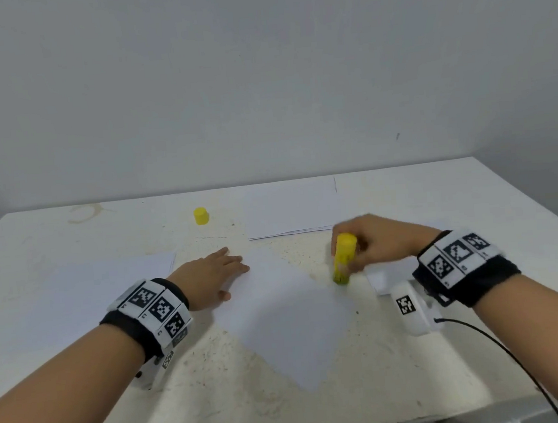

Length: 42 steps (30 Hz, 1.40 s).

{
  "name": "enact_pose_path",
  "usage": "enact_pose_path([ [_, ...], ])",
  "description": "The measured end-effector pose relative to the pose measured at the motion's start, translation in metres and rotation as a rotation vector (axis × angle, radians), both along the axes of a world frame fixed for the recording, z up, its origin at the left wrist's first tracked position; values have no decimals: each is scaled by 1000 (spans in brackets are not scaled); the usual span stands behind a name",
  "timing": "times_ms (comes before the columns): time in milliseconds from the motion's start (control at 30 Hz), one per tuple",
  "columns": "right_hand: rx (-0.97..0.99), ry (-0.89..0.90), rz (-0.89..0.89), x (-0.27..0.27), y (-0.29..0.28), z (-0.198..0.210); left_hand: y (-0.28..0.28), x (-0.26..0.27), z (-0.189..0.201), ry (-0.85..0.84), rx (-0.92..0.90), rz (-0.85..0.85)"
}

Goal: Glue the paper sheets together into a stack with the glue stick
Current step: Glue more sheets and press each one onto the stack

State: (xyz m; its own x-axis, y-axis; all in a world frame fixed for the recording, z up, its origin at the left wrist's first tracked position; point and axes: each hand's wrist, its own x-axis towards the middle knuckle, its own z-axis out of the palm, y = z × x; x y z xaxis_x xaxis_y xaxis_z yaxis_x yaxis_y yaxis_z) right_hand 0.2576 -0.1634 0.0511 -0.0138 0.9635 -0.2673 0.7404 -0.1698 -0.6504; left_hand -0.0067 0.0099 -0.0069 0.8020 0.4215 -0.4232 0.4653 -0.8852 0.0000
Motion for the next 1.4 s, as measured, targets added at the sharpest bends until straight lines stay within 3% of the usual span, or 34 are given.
enact_pose_path([
  [167,225,807,-409,0,24,5,-8,-13,1,81,-6,43],
  [233,146,927,-528,-10,43,-2,-12,-17,-2,140,-37,76],
  [333,-21,902,-521,-27,74,-19,-14,-19,-6,183,-49,118],
  [433,42,806,-515,-49,113,-32,-14,-18,-12,216,-21,140],
  [667,236,177,-393,-103,193,-41,-8,-20,-24,206,-150,273],
  [733,242,97,-327,-116,205,-45,-8,-19,-24,204,-154,289],
  [1033,244,-14,-262,-136,222,-59,-5,-19,-25,178,-178,274],
  [1167,159,-51,-233,-137,217,-54,-4,-20,-28,165,-183,287],
  [1400,165,29,-183,-114,156,-25,-3,-20,-24,207,-208,263],
])
